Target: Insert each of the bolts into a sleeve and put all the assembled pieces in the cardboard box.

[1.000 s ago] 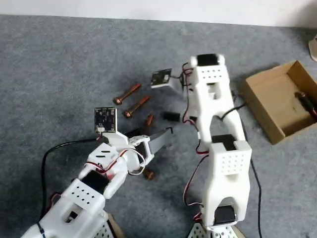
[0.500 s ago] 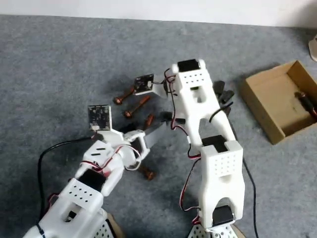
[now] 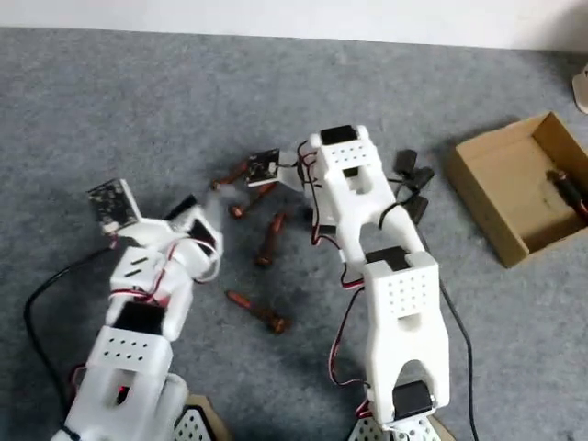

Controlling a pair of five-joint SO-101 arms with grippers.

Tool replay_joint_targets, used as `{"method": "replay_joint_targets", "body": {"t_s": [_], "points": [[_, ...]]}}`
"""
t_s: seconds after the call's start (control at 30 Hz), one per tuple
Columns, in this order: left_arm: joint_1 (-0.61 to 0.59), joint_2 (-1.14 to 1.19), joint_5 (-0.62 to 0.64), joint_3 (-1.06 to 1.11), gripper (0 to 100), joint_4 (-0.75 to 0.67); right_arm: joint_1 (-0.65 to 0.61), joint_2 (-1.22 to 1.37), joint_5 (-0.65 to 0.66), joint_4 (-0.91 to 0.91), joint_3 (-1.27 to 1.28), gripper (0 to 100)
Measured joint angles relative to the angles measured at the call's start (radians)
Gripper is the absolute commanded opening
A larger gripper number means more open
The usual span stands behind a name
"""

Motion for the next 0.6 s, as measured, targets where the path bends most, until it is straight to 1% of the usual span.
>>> {"method": "replay_joint_targets", "body": {"t_s": [0.07,0.2,0.3,0.47,0.6], "points": [[-0.023,0.0,0.0,0.0,1,-0.041,-0.003,0.0,0.0,0.0,0.0,30.7],[-0.029,0.0,0.0,0.008,1,-0.13,-0.008,0.0,0.0,0.0,-0.002,30.7],[-0.046,0.0,0.0,0.015,1,-0.169,-0.015,0.0,-0.002,0.0,0.0,30.7],[-0.118,0.0,0.0,0.015,1,-0.186,-0.032,0.0,-0.029,-0.002,0.0,30.7],[-0.132,0.0,0.0,0.015,1,-0.187,-0.043,0.0,-0.031,-0.003,0.003,30.7]]}}
